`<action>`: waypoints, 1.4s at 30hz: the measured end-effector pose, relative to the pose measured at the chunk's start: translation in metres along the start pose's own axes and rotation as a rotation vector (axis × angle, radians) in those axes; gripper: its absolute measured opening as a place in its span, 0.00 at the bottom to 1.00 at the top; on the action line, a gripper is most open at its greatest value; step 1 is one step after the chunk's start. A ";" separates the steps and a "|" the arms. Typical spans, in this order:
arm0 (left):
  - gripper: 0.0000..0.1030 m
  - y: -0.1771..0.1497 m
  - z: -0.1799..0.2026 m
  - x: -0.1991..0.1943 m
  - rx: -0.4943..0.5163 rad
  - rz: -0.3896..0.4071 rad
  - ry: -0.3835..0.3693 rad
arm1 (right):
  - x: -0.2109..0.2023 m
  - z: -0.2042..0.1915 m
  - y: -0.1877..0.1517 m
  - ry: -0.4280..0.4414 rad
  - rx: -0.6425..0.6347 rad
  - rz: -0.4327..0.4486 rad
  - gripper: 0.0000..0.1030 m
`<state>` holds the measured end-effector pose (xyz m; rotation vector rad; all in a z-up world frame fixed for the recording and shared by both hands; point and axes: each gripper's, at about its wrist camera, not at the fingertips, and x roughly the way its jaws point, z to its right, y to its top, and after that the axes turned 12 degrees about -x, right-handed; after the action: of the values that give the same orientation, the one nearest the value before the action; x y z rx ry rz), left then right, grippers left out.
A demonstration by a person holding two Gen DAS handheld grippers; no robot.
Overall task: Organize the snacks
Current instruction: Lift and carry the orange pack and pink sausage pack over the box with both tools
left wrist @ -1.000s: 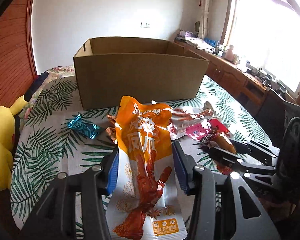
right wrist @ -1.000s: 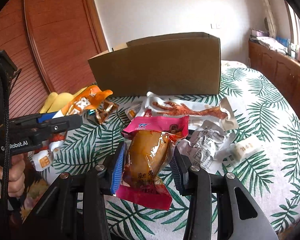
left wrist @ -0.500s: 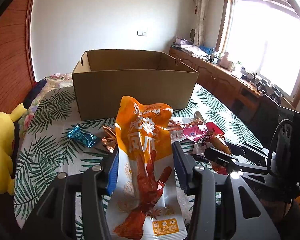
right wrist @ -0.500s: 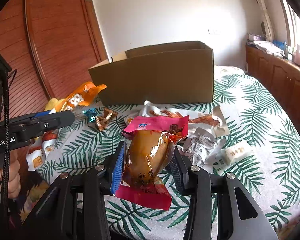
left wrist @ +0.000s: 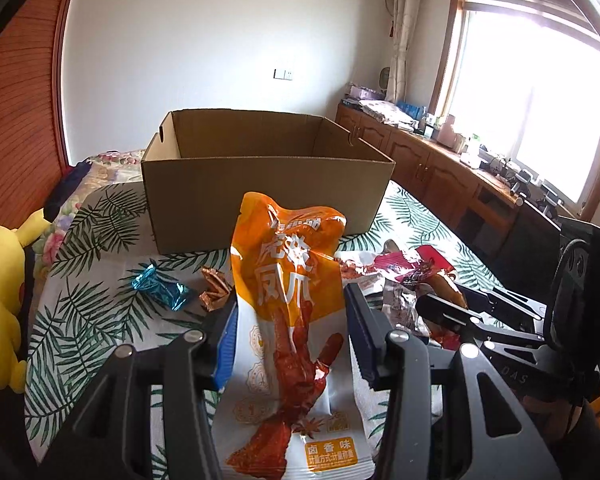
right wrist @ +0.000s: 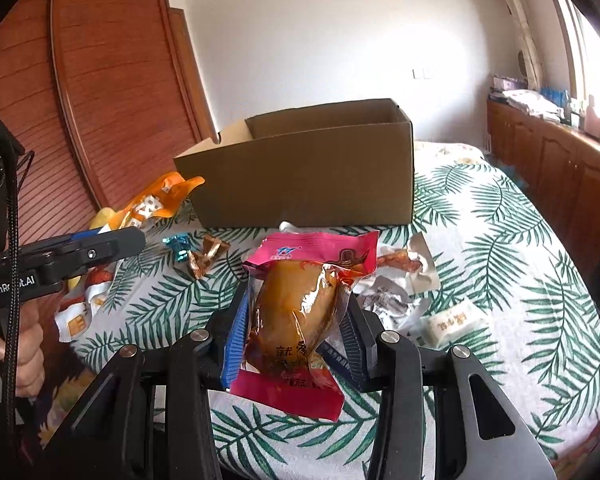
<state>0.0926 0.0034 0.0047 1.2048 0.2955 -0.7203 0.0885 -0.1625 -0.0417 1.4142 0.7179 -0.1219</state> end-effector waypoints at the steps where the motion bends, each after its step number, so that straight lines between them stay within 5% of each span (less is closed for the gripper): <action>1: 0.46 0.002 0.000 0.001 -0.003 0.003 -0.003 | 0.000 0.000 0.002 0.002 -0.007 0.000 0.41; 24: 0.46 0.075 -0.020 0.024 -0.023 0.079 -0.019 | 0.014 0.016 0.074 -0.018 -0.124 0.052 0.41; 42: 0.46 0.165 -0.033 0.102 0.018 0.108 0.022 | 0.091 0.057 0.160 -0.026 -0.219 0.087 0.41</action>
<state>0.2812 0.0271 0.0574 1.2372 0.2407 -0.6171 0.2597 -0.1552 0.0464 1.2298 0.6272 0.0065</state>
